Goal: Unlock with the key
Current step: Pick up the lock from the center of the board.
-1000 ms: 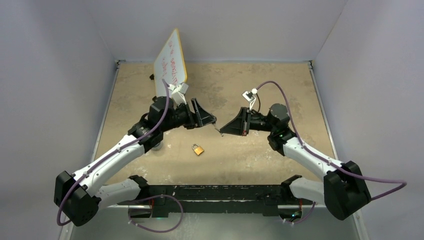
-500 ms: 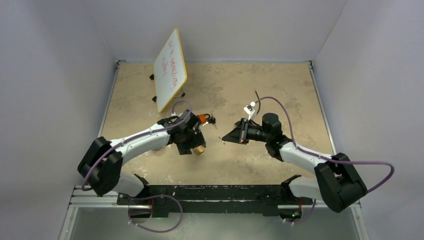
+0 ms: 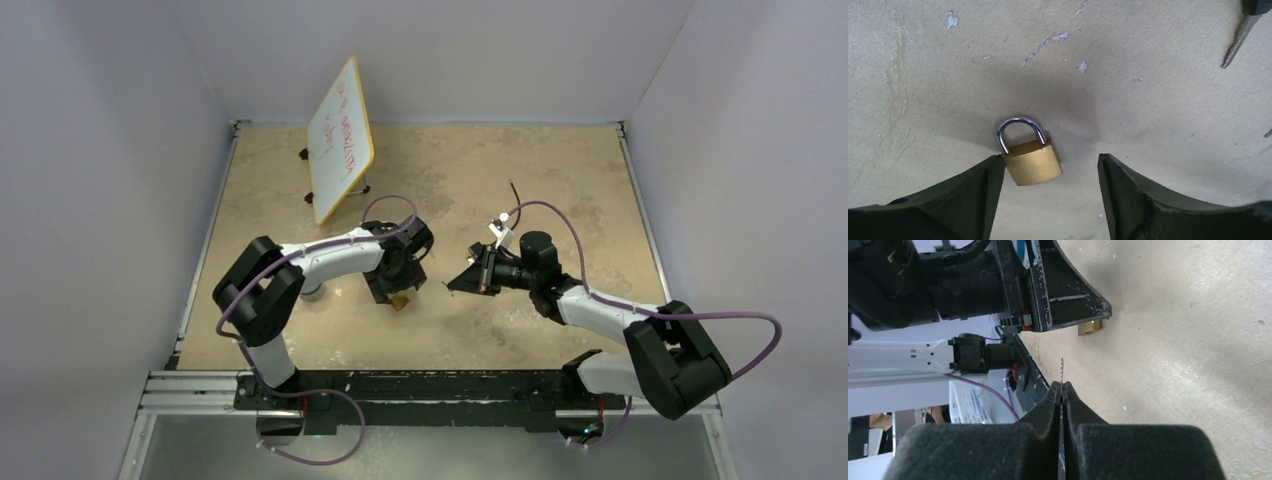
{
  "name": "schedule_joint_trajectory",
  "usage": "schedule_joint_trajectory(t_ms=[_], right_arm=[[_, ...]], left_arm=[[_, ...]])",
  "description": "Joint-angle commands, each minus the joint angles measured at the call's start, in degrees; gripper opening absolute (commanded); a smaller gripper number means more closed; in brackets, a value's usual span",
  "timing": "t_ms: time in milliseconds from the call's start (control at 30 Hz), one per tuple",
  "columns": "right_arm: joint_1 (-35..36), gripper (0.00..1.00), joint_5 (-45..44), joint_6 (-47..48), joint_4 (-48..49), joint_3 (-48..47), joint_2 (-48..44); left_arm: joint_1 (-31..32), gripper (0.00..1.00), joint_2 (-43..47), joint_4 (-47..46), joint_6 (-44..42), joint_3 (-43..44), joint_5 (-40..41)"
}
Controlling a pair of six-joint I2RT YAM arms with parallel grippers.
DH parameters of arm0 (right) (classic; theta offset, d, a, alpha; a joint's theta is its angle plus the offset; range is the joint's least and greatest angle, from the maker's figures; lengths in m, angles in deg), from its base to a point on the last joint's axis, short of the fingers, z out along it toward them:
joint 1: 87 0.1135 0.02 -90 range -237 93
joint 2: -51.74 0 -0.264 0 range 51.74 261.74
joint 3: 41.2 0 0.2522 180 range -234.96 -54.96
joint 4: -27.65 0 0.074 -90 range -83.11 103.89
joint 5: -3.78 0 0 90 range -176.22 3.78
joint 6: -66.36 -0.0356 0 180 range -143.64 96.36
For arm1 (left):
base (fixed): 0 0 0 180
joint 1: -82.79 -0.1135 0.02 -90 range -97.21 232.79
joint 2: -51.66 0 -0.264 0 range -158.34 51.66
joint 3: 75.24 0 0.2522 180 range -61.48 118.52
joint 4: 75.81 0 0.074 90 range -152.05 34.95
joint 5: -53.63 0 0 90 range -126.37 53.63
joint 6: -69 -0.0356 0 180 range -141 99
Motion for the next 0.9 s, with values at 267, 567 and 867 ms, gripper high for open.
schedule_joint_trajectory(t_ms=[267,567,867], right_arm=[[0.21,0.0,-2.82,4.31,-3.41,-1.24,-1.69],[0.23,0.0,-2.24,4.46,-3.2,-1.14,-1.73],[0.61,0.0,-1.24,3.47,-0.46,-0.63,0.31]], left_arm=[[2.3,0.52,-4.33,7.86,6.05,2.09,6.1],[2.35,0.52,-1.13,1.59,8.57,-3.92,5.49],[2.38,0.62,-0.21,-0.45,9.56,-5.68,6.47]])
